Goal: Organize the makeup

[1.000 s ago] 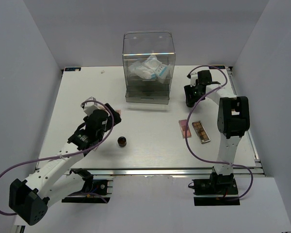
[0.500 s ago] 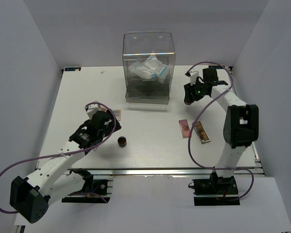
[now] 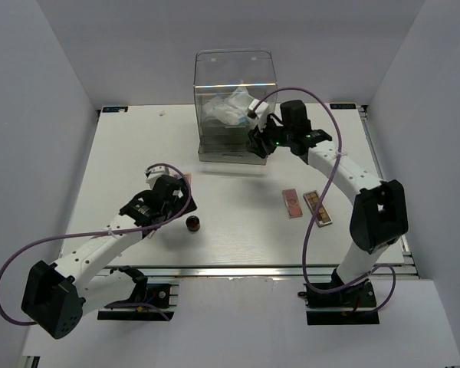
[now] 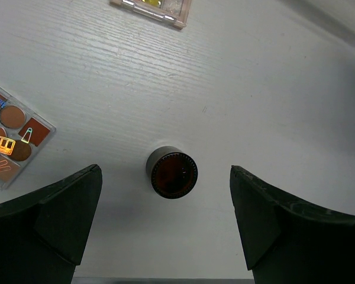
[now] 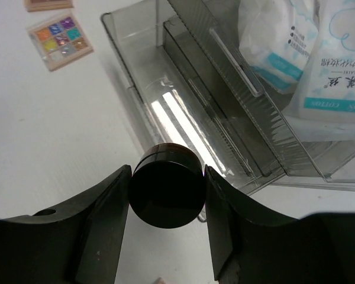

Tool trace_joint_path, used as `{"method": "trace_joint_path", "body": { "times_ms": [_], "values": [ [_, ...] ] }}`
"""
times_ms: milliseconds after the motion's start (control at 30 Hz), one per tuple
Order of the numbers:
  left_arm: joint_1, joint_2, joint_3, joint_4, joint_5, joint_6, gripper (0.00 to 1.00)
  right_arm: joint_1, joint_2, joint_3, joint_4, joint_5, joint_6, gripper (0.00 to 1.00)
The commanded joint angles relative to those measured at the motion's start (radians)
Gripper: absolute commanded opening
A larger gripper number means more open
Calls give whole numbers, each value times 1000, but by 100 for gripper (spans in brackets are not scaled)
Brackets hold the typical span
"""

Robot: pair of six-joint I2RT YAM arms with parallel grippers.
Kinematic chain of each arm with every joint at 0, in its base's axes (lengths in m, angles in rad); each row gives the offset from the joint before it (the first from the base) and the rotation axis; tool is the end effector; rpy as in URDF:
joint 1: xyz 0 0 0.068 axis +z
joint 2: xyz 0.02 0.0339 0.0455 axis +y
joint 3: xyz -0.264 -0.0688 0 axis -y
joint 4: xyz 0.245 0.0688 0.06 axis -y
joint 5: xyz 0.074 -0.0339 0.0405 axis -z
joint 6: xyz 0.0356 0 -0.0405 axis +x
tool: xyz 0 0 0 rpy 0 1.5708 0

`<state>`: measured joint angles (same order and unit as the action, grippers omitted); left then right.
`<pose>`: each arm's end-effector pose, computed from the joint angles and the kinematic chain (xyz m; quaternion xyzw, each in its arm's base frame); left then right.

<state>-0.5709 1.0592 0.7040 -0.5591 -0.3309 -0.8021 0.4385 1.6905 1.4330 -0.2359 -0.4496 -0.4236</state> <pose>0.1805 -0.1022 0.2295 -0.1604 0.9213 -0.0810 0.3448 0.3530 0.1826 0.3210 -0.4535 0.7125 0.1951 0.4987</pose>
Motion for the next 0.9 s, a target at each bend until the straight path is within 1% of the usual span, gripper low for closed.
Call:
{"method": "trace_joint_path", "body": {
  "times_ms": [0,67,200,233,267,300,367,400,500,533,600,867],
  "values": [
    [5,-4,-11,24,18,14,98,16,46,47,131,141,32,0],
    [5,-2,-17,33,18,17,98,28,73,67,144,189,28,0],
    [3,21,-21,45,24,35,98,32,147,113,141,233,32,0],
    [5,34,-21,48,26,38,98,32,155,119,139,239,32,5],
    [5,42,-23,57,27,46,98,32,162,124,141,250,32,7],
    [3,53,-21,62,32,49,98,32,175,125,141,255,31,14],
    [5,80,-21,79,43,60,98,32,189,129,139,261,34,24],
    [5,91,-20,82,46,63,98,31,198,127,136,265,34,34],
    [3,134,-12,90,56,78,98,31,204,116,132,269,39,47],
    [5,143,-9,90,56,80,98,32,202,113,133,270,39,53],
    [5,168,-8,93,56,84,98,31,199,109,135,272,40,58],
    [5,239,-5,107,89,92,96,31,173,112,124,273,48,68]
  ]
}}
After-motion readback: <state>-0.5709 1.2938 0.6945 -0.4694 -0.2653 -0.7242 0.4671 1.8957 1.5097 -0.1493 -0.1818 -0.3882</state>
